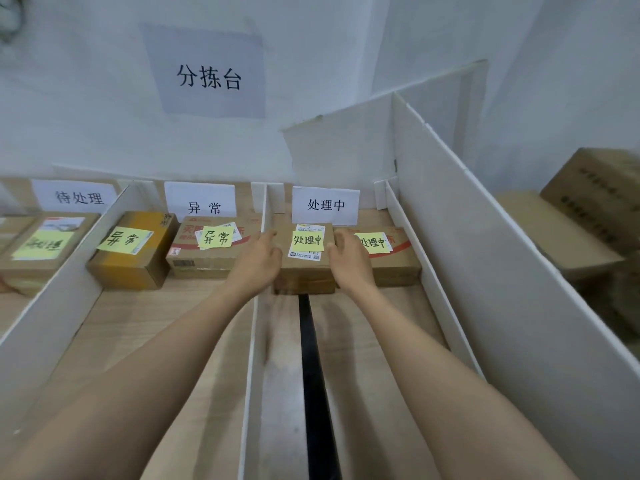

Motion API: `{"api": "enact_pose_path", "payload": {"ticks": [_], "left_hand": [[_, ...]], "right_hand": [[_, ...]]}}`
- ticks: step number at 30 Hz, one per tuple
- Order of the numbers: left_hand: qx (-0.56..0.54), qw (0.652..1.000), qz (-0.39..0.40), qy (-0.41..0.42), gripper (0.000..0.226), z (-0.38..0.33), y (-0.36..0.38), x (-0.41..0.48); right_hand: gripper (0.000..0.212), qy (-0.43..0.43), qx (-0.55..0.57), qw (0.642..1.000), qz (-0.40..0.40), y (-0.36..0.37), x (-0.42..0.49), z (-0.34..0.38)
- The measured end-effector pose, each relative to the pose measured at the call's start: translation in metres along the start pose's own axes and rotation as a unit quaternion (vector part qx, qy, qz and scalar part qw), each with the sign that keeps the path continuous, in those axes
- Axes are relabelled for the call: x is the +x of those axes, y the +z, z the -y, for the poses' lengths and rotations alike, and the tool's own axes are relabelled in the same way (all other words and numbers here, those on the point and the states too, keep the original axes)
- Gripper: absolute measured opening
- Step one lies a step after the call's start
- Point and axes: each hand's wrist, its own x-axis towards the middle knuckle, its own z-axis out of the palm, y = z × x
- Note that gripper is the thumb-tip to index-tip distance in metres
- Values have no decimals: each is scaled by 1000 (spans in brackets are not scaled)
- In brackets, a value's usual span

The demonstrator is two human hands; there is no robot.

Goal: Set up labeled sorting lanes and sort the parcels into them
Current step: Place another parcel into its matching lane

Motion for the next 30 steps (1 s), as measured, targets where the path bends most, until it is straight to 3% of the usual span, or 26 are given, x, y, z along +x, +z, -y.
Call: {"api": "enact_pose_path", "payload": {"ticks": [9,23,30], "left_hand": [[-35,996,-77,21,43,-33,-88,-63],[-75,987,-134,43,41,-27,-187,-183],[-70,980,-184,37,42,-13,-232,-243]], "right_hand": [[36,30,63,997,-12,-45,-51,71],[25,-46,108,992,-34,-67,-172,167],[33,-85,127,988,-31,-64,-218,217]]}}
